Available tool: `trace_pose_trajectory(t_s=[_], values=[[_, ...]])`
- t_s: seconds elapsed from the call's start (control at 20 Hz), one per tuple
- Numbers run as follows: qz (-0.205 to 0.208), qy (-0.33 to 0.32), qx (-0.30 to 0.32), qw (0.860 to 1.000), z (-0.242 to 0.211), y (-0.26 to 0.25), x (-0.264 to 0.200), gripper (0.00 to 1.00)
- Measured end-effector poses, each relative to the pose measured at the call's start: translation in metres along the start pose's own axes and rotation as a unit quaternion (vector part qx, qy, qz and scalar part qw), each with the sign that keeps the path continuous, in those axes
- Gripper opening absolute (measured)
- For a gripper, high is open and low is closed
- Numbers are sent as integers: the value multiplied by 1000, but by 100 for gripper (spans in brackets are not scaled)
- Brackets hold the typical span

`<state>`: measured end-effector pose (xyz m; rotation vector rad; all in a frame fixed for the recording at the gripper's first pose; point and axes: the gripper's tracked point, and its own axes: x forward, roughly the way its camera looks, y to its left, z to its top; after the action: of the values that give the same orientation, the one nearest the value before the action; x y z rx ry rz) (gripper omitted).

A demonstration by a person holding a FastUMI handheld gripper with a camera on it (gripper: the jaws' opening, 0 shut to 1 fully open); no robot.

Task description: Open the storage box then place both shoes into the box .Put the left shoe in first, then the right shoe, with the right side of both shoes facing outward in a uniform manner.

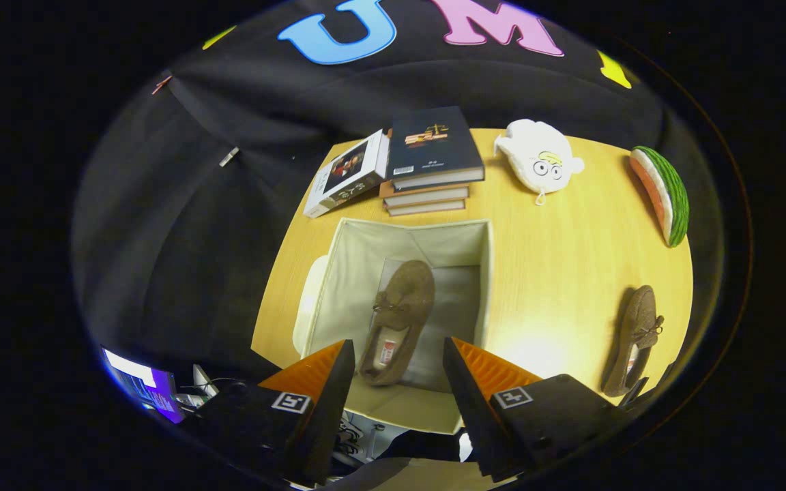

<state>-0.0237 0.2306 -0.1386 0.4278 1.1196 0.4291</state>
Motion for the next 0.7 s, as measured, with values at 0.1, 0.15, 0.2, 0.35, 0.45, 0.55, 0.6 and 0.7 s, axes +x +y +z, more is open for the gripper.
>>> trace_pose_trajectory(t_s=[0.1,0.15,0.2,0.35,0.45,0.55,0.6,0.7], values=[[-11,-25,1,1000,4,-32,-22,84],[-22,-37,-2,999,6,-53,-33,86],[-34,-48,-5,998,6,-74,-43,90],[-71,-72,-1,995,3,-141,-66,90],[-108,-77,9,991,-7,-195,-73,90],[-149,-75,9,986,-20,-246,-73,90],[-169,-73,6,983,-28,-270,-73,89],[-200,-68,-1,978,-45,-312,-70,88]])
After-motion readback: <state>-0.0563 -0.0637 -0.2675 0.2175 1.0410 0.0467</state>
